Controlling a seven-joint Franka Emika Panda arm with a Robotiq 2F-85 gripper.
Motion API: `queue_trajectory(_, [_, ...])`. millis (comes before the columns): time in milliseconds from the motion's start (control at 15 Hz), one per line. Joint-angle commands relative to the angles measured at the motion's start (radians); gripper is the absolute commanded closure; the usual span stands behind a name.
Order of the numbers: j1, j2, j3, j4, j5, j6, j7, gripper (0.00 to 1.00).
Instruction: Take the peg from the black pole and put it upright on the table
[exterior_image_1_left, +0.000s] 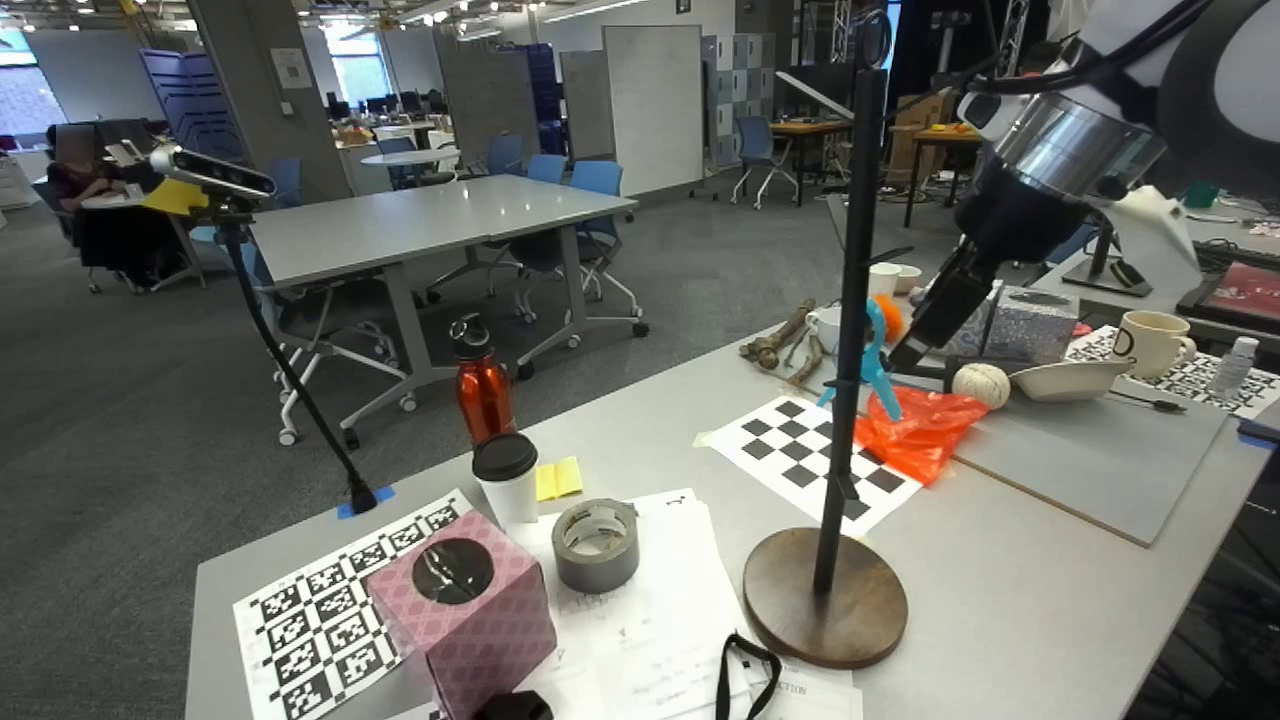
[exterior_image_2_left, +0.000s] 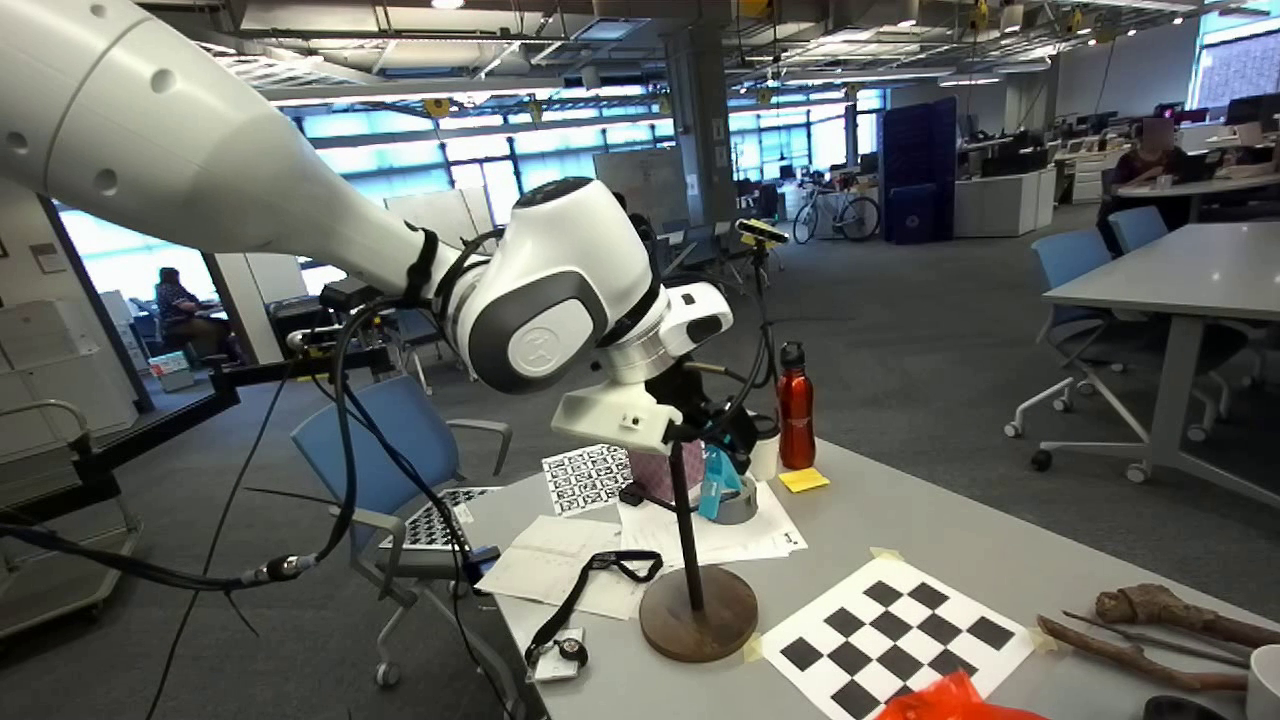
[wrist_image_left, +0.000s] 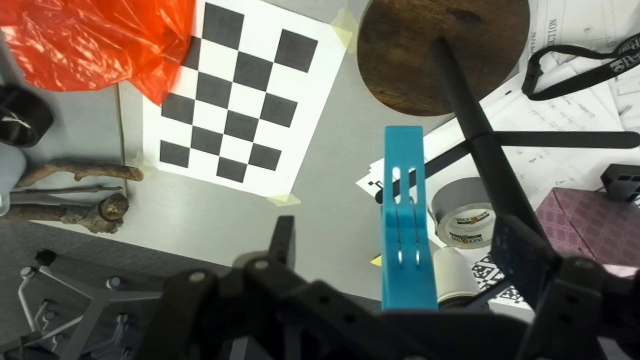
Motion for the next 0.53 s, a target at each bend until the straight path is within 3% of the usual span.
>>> queue_trajectory(0, [-0.028,0.040,0.032,0.022,0.039,0.043,-0.067,0.00])
queue_trajectory(467, [-0.025,0.083,0.041,0.040,0.112,0.079,-0.135,0.00])
